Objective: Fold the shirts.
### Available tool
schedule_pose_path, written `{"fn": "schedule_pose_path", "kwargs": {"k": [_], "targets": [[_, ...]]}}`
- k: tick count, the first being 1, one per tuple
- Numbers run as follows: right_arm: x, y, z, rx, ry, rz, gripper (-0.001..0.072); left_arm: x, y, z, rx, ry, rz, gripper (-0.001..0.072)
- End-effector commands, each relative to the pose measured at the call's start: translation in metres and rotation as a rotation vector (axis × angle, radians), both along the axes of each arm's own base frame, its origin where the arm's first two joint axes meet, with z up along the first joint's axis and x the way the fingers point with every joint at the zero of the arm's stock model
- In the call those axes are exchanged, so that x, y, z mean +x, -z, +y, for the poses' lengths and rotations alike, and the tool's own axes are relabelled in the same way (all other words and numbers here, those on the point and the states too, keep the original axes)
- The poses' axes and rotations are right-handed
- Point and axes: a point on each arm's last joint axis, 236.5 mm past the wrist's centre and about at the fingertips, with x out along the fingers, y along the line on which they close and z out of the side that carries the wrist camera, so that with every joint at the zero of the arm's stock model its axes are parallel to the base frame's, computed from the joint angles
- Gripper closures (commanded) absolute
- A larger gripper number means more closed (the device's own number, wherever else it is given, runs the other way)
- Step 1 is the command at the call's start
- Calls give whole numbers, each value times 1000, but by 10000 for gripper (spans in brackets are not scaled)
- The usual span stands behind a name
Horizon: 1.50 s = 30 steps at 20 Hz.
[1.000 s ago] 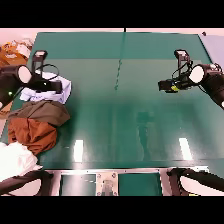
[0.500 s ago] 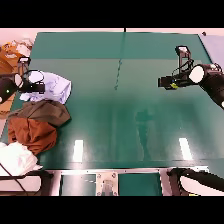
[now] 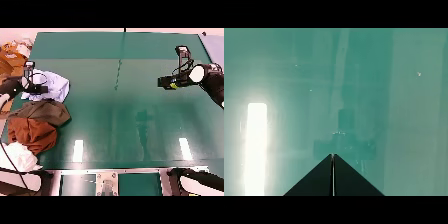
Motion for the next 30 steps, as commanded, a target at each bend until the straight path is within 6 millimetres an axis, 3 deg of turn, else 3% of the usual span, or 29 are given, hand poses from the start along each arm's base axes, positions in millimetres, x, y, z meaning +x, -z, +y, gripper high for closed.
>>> {"fn": "schedule_pose_path", "kwargs": {"k": [1,4,7,9,10,12,15,20,21,22,23,24,25,26,27,29,30], "targets": [[-7,-1,-2,5,8,36,697,10,-53,-18,-55,7,45,691],[-10,-9,-18,10,55,60,698,38,-157,-68,-67,97,-94,691],[-18,-10,-46,21,128,99,698,42,-261,-155,-148,248,-281,691],[-21,-9,-59,83,188,113,700,24,-299,-228,-263,381,-325,691],[-21,-10,-63,126,207,113,700,13,-308,-265,-314,449,-327,690],[-20,-13,-65,215,218,103,700,-11,-302,-330,-375,570,-290,690],[-22,-18,-70,315,254,102,699,-46,-263,-413,-398,719,-195,690],[-25,-17,-71,322,254,115,699,-100,-153,-530,-480,869,32,688],[-25,-17,-71,321,254,115,699,-108,-136,-545,-503,877,66,559],[-25,-17,-71,320,255,116,698,-112,-125,-551,-519,876,95,130],[-27,-16,-72,322,257,123,696,-110,-122,-548,-520,854,109,24],[-32,-14,-72,324,256,145,622,-106,-125,-536,-513,836,124,23],[-39,-10,-69,328,250,179,459,-99,-129,-516,-493,819,149,23],[-50,-3,-62,336,238,232,396,-89,-133,-487,-455,792,180,23],[-64,8,-52,345,218,297,397,-82,-137,-458,-428,759,218,23],[-90,37,-8,400,114,410,394,-74,-140,-399,-416,667,310,23],[-101,54,18,421,55,442,339,-71,-139,-373,-413,625,348,23]]}}
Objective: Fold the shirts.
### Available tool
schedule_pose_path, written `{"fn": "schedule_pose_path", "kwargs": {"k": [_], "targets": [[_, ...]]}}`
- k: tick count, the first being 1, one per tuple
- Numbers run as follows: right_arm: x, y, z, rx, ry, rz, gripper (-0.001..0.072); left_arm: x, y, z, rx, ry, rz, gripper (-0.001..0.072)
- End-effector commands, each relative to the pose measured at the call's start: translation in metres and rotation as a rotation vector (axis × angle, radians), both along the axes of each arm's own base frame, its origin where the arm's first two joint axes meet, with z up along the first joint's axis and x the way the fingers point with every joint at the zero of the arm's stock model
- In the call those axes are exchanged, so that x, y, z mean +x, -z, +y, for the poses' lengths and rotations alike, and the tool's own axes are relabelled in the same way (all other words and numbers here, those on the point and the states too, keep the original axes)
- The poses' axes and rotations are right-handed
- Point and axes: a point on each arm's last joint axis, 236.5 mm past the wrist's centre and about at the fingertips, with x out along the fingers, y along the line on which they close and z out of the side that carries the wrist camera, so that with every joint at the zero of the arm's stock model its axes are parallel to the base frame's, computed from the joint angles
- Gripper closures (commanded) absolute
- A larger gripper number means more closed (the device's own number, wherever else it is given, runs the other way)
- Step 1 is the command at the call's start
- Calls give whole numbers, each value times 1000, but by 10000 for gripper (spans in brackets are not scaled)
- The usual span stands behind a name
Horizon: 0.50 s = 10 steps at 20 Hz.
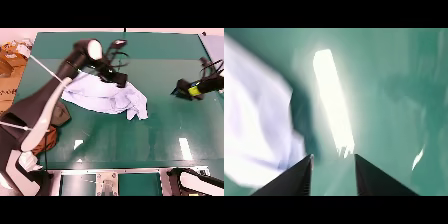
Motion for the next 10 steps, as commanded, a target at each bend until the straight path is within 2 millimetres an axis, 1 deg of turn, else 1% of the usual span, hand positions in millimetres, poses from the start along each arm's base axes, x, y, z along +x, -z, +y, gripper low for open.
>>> {"fn": "schedule_pose_path", "kwargs": {"k": [1,2,3,4,5,6,7,8,9,10], "targets": [[-41,45,69,99,-170,100,196,2,2,88,93,-94,166,23],[-50,60,88,101,-211,101,158,4,3,108,105,-126,196,23],[-55,72,104,94,-238,94,158,6,4,123,113,-148,218,23],[-57,80,116,81,-264,75,158,8,5,136,116,-170,231,23],[-54,82,125,71,-279,45,158,13,5,146,114,-193,234,23],[-46,82,133,60,-287,5,158,18,5,156,110,-216,232,23],[-35,83,135,49,-278,-38,158,22,5,162,107,-234,229,23],[-23,86,134,38,-260,-69,158,26,4,167,104,-248,222,23],[-14,89,133,34,-249,-77,173,29,4,171,102,-259,216,23],[-8,88,130,37,-244,-69,461,29,5,174,112,-261,212,23]]}}
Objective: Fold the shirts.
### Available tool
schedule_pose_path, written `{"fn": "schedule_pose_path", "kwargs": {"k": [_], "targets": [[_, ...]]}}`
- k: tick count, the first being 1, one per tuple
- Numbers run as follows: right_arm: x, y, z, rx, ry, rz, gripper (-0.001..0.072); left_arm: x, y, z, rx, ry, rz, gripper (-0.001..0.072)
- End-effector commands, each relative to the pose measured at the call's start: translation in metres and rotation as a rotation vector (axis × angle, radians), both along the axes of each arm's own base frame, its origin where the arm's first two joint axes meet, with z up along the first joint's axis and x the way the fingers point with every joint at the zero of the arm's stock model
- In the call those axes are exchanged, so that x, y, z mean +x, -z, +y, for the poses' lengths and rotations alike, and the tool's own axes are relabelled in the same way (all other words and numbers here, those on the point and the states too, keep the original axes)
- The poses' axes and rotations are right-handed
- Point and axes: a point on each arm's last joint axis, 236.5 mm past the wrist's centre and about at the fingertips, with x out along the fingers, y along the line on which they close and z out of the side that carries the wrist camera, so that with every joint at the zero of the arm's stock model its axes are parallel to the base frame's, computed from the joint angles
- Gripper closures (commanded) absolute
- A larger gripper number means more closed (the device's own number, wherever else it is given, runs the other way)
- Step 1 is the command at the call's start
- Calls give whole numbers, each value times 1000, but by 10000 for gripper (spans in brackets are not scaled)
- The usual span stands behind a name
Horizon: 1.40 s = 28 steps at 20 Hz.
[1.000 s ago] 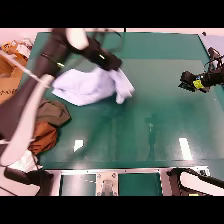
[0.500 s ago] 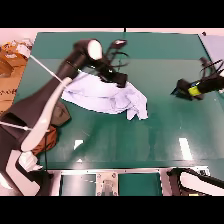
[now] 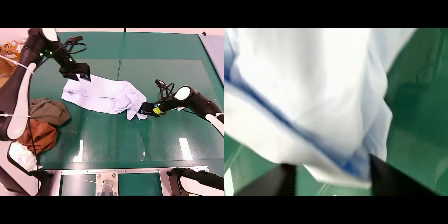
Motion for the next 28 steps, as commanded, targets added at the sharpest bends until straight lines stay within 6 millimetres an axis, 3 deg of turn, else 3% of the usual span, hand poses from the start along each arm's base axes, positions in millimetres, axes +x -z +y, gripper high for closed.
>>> {"fn": "schedule_pose_path", "kwargs": {"k": [1,3,5,8,10,13,17,19,21,22,23,24,25,26,28], "targets": [[25,1,2,-7,-10,-59,688,6,3,25,42,-33,0,23],[34,-18,-16,-19,-33,-75,698,12,5,35,72,-52,-21,23],[44,-36,-62,-85,-4,-76,698,20,11,42,80,-77,-39,23],[62,-55,-143,-154,147,-111,698,20,43,58,152,-98,-13,23],[66,-55,-178,-164,237,-125,698,21,70,59,154,-117,-7,23],[64,-39,-187,-168,228,-94,698,42,102,46,84,-178,-78,24],[68,-20,-180,-156,218,-66,698,55,104,-20,-209,-172,-84,51],[71,-16,-182,-159,224,-69,698,38,112,-42,-247,-102,-28,52],[72,-16,-183,-160,228,-71,698,15,132,-40,-177,-35,47,53],[72,-16,-183,-160,228,-71,698,6,141,-37,-152,-13,82,88],[72,-16,-183,-160,228,-71,698,0,146,-34,-132,2,104,313],[72,-16,-183,-160,228,-71,698,-1,147,-31,-117,10,107,644],[72,-17,-183,-159,231,-72,698,0,145,-30,-112,14,102,691],[72,-20,-183,-156,238,-72,698,3,139,-31,-115,18,91,691],[78,-42,-184,-154,245,-100,699,11,108,-34,-125,50,59,693]]}}
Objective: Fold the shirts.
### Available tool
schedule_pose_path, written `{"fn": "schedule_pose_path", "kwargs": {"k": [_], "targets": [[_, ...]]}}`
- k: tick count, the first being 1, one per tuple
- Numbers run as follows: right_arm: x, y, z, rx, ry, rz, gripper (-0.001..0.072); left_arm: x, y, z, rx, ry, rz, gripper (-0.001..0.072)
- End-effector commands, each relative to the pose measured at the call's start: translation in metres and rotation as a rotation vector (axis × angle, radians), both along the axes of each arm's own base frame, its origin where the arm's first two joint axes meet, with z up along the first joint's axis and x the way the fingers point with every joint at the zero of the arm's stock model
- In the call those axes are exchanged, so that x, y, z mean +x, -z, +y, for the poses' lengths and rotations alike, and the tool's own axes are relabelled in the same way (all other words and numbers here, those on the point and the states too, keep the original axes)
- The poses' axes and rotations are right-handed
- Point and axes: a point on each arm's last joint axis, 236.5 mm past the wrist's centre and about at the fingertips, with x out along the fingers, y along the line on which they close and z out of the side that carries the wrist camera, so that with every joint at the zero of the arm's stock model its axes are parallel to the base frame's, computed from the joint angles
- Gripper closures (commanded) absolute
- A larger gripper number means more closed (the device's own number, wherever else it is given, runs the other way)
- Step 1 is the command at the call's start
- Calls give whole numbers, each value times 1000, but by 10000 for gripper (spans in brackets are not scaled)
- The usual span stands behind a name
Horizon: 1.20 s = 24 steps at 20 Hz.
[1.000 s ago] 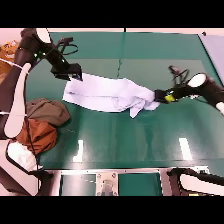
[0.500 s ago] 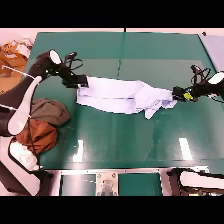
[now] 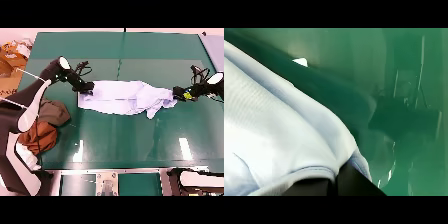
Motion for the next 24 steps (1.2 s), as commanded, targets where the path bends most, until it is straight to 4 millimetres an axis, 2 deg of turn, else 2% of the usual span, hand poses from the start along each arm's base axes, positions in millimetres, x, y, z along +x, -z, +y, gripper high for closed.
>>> {"fn": "schedule_pose_path", "kwargs": {"k": [1,2,4,6,8,10,11,13,15,16,19,21,22,24], "targets": [[10,-40,-1,-4,2,-54,699,6,-47,-2,0,47,-38,693],[16,-68,-1,-16,-6,-101,699,13,-78,-2,-5,37,-86,693],[26,-142,-3,-56,-26,-238,699,22,-162,-2,-31,18,-252,693],[24,-226,-1,-104,-35,-401,699,14,-256,3,-77,-22,-463,693],[8,-310,4,-148,-20,-581,698,-20,-345,14,-111,-44,-662,692],[-25,-381,14,-180,3,-746,698,-70,-421,30,-131,-57,-835,692],[-45,-412,19,-193,17,-821,698,-95,-452,37,-144,-64,-918,692],[-83,-456,27,-228,39,-945,698,-138,-497,60,-120,-99,-1058,691],[-116,-482,24,-298,64,-1025,697,-165,-518,84,-63,-138,-1138,691],[-126,-487,24,-317,70,-1041,697,-173,-519,92,-37,-149,-1148,691],[-134,-492,25,-329,73,-1057,697,-176,-500,92,-8,-124,-1080,691],[-120,-485,21,-323,77,-1039,697,-161,-474,89,6,-122,-1016,690],[-107,-476,17,-314,78,-1014,697,-149,-452,86,18,-114,-970,690],[-70,-446,5,-295,80,-936,697,-122,-407,76,6,-124,-891,690]]}}
